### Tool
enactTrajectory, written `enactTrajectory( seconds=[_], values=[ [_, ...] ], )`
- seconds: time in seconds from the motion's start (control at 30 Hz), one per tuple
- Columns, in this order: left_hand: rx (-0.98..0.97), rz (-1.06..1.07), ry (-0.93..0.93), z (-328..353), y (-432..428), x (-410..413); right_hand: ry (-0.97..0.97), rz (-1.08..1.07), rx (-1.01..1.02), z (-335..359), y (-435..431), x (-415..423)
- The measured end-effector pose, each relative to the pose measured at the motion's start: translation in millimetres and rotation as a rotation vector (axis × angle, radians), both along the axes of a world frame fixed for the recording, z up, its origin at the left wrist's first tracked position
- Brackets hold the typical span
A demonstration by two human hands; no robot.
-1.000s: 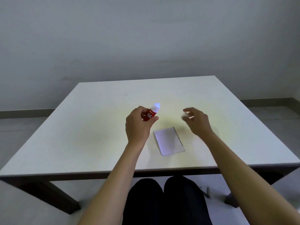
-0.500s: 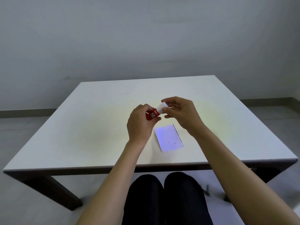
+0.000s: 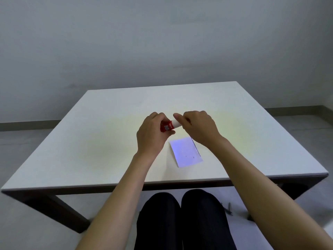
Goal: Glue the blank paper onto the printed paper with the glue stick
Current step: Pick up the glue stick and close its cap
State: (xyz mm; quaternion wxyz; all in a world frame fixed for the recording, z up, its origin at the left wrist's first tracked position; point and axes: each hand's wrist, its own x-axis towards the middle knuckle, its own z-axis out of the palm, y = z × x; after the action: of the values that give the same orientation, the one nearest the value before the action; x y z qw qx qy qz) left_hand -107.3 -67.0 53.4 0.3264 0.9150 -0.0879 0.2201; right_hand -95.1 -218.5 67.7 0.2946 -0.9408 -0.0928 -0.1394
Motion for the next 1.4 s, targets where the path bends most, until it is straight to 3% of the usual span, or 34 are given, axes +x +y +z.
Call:
enactTrajectory(
  seconds=[0.17,0.33,0.47,0.63,1.27,1.4],
  values=[
    [-0.032,0.008,0.043,-4,5,9,0.045,0.277,0.096,0,-6,-4],
    [-0.078,-0.021,0.076,-15,-3,14,0.054,-0.161,-0.032,-6,11,-1],
    [-0.32,0.103,0.134,-17,3,34,0.069,-0.153,0.065,-18,14,-6],
    [-0.447,0.171,0.196,-27,10,55,0.153,-0.097,0.166,-28,-10,-5],
    [-0.437,0.235,0.167,-64,6,69,0.187,-0.143,0.136,-46,-30,-20],
    [-0.389,0.191,0.255,-69,9,68,0.139,-0.064,-0.026,-49,-33,-27]
  ],
)
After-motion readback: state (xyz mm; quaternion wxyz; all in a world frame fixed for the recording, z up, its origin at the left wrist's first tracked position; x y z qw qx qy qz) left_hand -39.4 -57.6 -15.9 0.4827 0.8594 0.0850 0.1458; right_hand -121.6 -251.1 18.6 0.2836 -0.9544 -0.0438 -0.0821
